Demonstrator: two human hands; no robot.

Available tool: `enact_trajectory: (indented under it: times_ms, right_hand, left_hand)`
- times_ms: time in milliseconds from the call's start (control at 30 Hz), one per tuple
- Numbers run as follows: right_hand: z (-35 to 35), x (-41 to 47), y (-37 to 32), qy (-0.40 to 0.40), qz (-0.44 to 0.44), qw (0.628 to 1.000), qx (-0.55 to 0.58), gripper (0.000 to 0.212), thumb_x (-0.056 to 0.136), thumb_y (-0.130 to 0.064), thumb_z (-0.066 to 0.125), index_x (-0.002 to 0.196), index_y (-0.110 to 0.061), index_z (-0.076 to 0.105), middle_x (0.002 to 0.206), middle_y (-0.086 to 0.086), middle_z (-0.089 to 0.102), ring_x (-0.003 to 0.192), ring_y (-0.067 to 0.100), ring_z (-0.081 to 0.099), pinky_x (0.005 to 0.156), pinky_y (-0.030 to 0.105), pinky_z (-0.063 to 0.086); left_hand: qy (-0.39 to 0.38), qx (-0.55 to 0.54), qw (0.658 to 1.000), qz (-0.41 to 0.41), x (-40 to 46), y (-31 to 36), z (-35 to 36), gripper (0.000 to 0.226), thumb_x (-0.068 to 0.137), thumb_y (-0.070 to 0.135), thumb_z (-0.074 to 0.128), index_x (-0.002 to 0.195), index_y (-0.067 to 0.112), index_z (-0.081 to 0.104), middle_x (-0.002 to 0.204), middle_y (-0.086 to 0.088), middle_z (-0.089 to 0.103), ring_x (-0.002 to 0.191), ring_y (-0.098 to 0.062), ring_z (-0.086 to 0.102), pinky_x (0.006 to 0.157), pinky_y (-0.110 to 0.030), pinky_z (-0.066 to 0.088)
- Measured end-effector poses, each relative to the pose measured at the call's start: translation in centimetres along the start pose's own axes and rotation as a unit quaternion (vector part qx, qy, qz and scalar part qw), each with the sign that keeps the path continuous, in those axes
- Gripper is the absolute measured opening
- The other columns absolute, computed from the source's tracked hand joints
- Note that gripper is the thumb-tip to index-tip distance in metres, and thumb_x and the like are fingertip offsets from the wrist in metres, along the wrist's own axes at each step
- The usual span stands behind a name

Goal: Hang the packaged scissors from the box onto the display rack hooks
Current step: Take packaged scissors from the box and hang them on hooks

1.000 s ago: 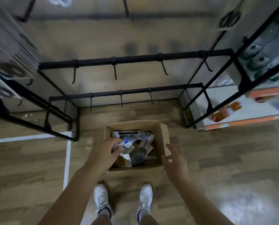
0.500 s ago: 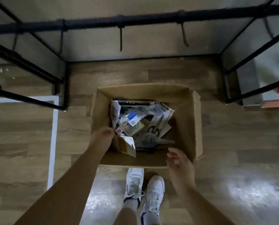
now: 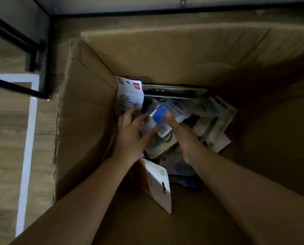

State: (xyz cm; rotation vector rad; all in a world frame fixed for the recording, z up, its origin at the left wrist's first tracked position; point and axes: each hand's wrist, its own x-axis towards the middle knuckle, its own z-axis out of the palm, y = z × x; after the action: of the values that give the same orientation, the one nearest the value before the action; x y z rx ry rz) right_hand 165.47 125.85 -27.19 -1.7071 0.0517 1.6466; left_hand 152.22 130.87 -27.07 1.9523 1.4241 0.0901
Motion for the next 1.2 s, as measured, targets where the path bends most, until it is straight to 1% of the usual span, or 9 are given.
enact_trajectory:
  times_ms: [200, 300, 500, 600, 733, 867, 967, 1100, 1200]
  right_hand:
    - [0.6, -0.7, 0.5, 0.063, 0.038, 0.997, 0.007, 0.013, 0.080, -0.010, 0.070, 0.092, -0.012, 0.065, 0.106, 0.018, 0.067, 0.098, 0.033, 0.063, 0.086, 0.041, 0.052]
    - [-0.4, -5.3, -0.2, 0.104, 0.019, 0.994, -0.037, 0.013, 0.079, -0.006, 0.073, 0.085, -0.013, 0.064, 0.097, 0.010, 0.067, 0.091, 0.027, 0.062, 0.081, 0.035, 0.051]
    - [-3.0, -18.7, -4.7, 0.145, 0.016, 0.989, 0.018, 0.030, 0.076, -0.009, 0.076, 0.103, -0.012, 0.062, 0.093, 0.007, 0.065, 0.081, 0.023, 0.063, 0.064, 0.029, 0.049]
    - [-4.1, -26.7, -8.7, 0.122, 0.030, 0.990, 0.058, 0.034, 0.076, -0.014, 0.076, 0.107, -0.016, 0.060, 0.104, 0.010, 0.066, 0.091, 0.027, 0.062, 0.069, 0.034, 0.050]
    - [-5.8, -38.1, -14.1, -0.001, -0.004, 0.992, 0.123, 0.056, 0.069, -0.020, 0.078, 0.121, -0.012, 0.059, 0.104, 0.010, 0.069, 0.088, 0.025, 0.066, 0.065, 0.035, 0.055]
    - [-6.1, -48.5, -18.0, -0.058, -0.070, 0.988, 0.121, 0.069, 0.057, -0.023, 0.076, 0.123, -0.009, 0.059, 0.103, 0.012, 0.070, 0.088, 0.026, 0.069, 0.066, 0.038, 0.056]
    - [-5.7, -55.5, -20.2, -0.067, -0.138, 0.983, 0.102, 0.069, 0.057, -0.025, 0.075, 0.122, -0.010, 0.059, 0.109, 0.014, 0.069, 0.098, 0.032, 0.066, 0.071, 0.038, 0.053]
    - [-4.7, -63.0, -22.8, -0.114, -0.232, 0.962, 0.087, 0.049, 0.069, -0.018, 0.069, 0.117, -0.010, 0.062, 0.105, 0.014, 0.070, 0.092, 0.029, 0.068, 0.069, 0.034, 0.054]
    - [-3.6, -67.0, -24.7, -0.158, -0.265, 0.946, 0.100, 0.042, 0.072, -0.011, 0.066, 0.114, -0.010, 0.063, 0.103, 0.015, 0.071, 0.088, 0.028, 0.069, 0.066, 0.034, 0.056]
  left_hand:
    - [-0.072, -0.082, 0.992, -0.068, -1.9, 0.4, -0.2, 0.050, 0.088, 0.036, 0.061, 0.136, 0.027, 0.048, 0.146, 0.003, 0.037, 0.133, -0.018, 0.037, 0.105, -0.043, 0.040]
    - [-0.124, -0.112, 0.977, -0.134, -4.5, 2.0, -1.7, 0.057, 0.087, 0.047, 0.057, 0.140, 0.033, 0.041, 0.132, 0.005, 0.050, 0.117, -0.013, 0.052, 0.095, -0.031, 0.044]
    - [-0.199, -0.130, 0.967, -0.092, -9.9, 10.6, -10.6, 0.070, 0.081, 0.004, 0.063, 0.143, 0.024, 0.038, 0.135, -0.003, 0.051, 0.118, -0.020, 0.053, 0.095, -0.032, 0.047]
    - [-0.240, -0.108, 0.965, 0.002, -12.1, 16.8, -16.6, 0.097, 0.062, 0.031, 0.071, 0.147, 0.028, 0.025, 0.149, -0.002, 0.033, 0.133, -0.018, 0.039, 0.101, -0.039, 0.044]
    - [-0.189, -0.036, 0.977, 0.093, -15.6, 25.0, -25.4, 0.114, 0.076, 0.017, 0.072, 0.137, 0.048, -0.019, 0.156, -0.002, 0.018, 0.138, -0.018, 0.030, 0.108, -0.040, 0.038]
    - [-0.034, 0.154, 0.964, 0.214, -19.8, 32.5, -34.2, 0.092, 0.085, 0.051, 0.053, 0.143, 0.041, -0.018, 0.159, -0.010, -0.004, 0.145, -0.032, -0.006, 0.114, -0.058, 0.013]
    - [0.059, 0.084, 0.961, 0.258, -23.3, 36.4, -39.1, 0.091, 0.081, 0.041, 0.058, 0.145, 0.041, -0.007, 0.158, -0.005, -0.003, 0.145, -0.030, 0.001, 0.110, -0.046, 0.024]
    - [0.093, -0.198, 0.971, 0.096, -27.7, 40.5, -44.1, 0.096, 0.083, -0.002, 0.061, 0.149, 0.028, -0.002, 0.153, 0.001, 0.017, 0.137, -0.015, 0.027, 0.108, -0.026, 0.033]
    - [-0.053, -0.493, 0.868, 0.026, -29.9, 42.6, -47.5, 0.078, 0.071, -0.013, 0.055, 0.137, 0.026, 0.037, 0.112, -0.002, 0.055, 0.097, -0.019, 0.057, 0.076, -0.031, 0.052]
